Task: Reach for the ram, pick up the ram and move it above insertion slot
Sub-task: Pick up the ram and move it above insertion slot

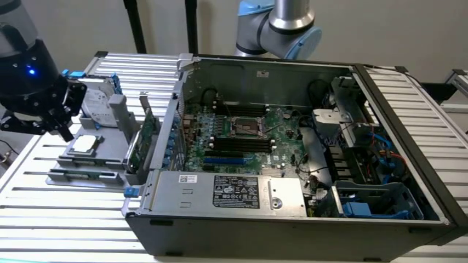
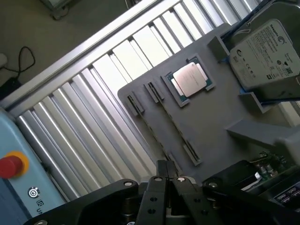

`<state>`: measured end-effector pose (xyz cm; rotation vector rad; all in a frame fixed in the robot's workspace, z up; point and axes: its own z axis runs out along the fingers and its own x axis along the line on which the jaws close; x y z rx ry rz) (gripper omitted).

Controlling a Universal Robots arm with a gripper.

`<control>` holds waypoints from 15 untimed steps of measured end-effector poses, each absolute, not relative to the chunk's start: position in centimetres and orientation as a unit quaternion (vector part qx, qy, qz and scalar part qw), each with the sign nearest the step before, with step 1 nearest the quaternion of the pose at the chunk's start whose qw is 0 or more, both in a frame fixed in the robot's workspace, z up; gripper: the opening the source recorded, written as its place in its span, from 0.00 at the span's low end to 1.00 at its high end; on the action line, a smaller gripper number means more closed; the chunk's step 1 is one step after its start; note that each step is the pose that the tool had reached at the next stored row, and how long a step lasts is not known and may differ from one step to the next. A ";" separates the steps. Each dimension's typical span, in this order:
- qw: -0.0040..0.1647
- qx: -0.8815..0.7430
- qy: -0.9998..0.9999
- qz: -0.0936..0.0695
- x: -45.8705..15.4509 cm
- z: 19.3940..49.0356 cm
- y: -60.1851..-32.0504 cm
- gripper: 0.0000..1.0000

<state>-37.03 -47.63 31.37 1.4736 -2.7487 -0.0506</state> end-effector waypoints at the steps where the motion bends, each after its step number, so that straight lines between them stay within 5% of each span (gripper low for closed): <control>1: 0.011 0.480 -0.877 -0.016 -37.0 31.3 -47.6 0.10; 15: 0.013 0.588 -0.809 -0.015 -37.0 31.0 -47.6 0.10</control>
